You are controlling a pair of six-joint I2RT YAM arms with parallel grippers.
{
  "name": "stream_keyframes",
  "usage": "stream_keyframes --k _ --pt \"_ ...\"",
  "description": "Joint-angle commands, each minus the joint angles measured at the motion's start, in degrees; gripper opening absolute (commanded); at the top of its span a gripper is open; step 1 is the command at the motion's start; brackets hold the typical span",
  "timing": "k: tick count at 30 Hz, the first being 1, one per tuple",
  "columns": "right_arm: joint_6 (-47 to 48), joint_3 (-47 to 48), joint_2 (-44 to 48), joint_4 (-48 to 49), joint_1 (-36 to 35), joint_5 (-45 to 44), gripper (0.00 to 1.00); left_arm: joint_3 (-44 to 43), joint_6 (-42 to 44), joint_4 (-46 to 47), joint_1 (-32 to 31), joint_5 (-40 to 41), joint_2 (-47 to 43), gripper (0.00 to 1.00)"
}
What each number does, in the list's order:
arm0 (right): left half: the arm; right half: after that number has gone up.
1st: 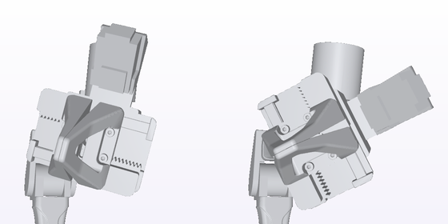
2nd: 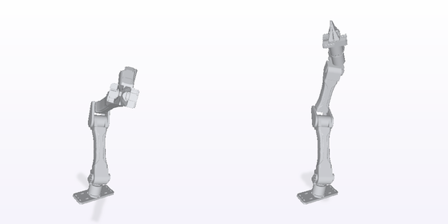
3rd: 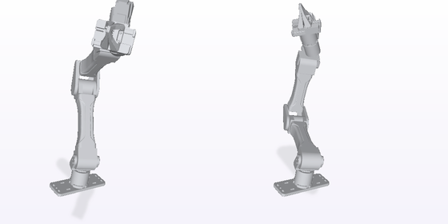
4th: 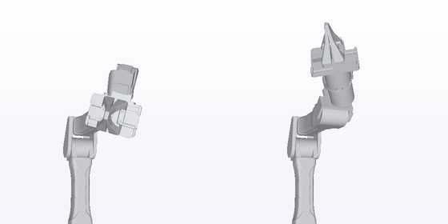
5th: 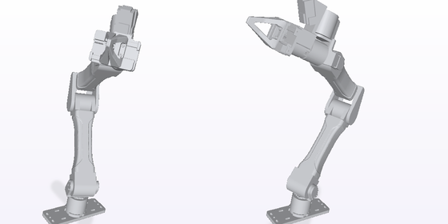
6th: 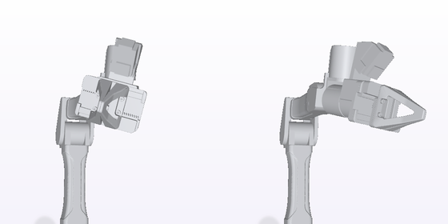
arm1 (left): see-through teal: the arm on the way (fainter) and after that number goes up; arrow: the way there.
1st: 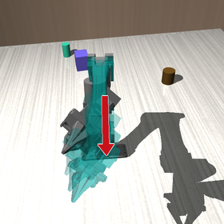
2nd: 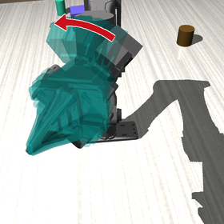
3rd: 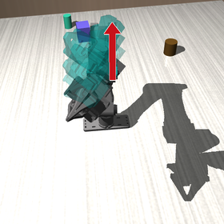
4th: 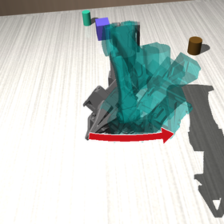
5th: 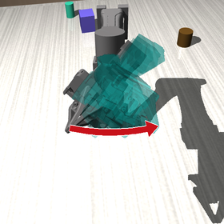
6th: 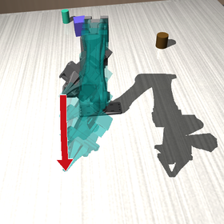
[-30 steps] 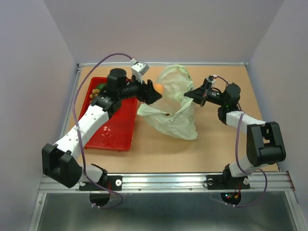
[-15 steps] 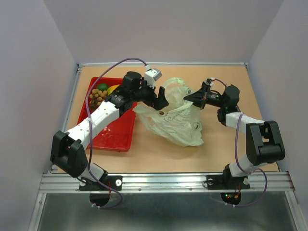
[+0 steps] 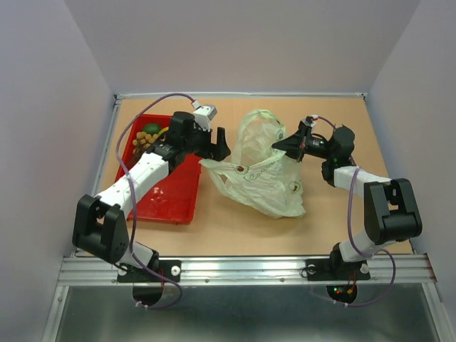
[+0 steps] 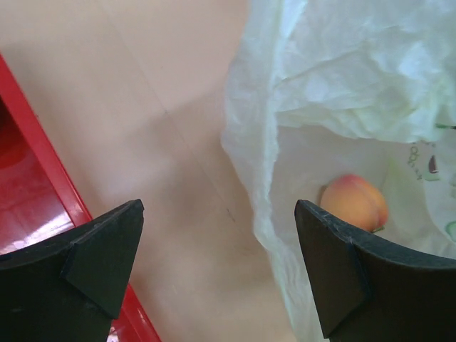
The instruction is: Place the fake fruits into the plastic bag and tie a complex knot
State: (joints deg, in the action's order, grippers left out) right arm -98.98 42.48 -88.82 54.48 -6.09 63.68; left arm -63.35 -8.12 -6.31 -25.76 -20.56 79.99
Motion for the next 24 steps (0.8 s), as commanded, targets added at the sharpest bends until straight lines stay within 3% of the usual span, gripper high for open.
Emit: stream_keyframes --k 1,7,11,14,16,21,24 --pt "1.0 -0.6 -0.1 3.3 -0.4 1.3 0.0 -2.2 -2.3 0.5 0.0 -3.6 6.4 0.98" --pt "1.9 -0.6 0.2 3.3 -0.3 1.6 0.0 -0.9 -7.9 5.8 0.0 -14.8 11.9 0.99" --pt "2.1 -0.3 0.0 3.3 -0.4 1.9 0.0 2.5 -11.1 11.7 -0.2 -16.8 12.3 0.98" --pt "2.2 0.3 -0.1 3.2 -0.4 2.1 0.0 3.6 -12.8 13.7 -0.2 -18.8 13.4 0.81" --pt "2.1 0.6 0.0 3.2 -0.3 2.1 0.0 4.5 -13.9 15.0 -0.2 -20.7 13.0 0.8" --pt "2.3 0.2 0.8 3.2 -0.4 2.1 0.0 11.7 -16.4 22.3 -0.2 -21.2 4.9 0.99" --pt "2.4 0.2 0.8 3.1 -0.3 2.1 0.0 15.4 -17.1 24.3 -0.2 -20.8 1.4 0.99"
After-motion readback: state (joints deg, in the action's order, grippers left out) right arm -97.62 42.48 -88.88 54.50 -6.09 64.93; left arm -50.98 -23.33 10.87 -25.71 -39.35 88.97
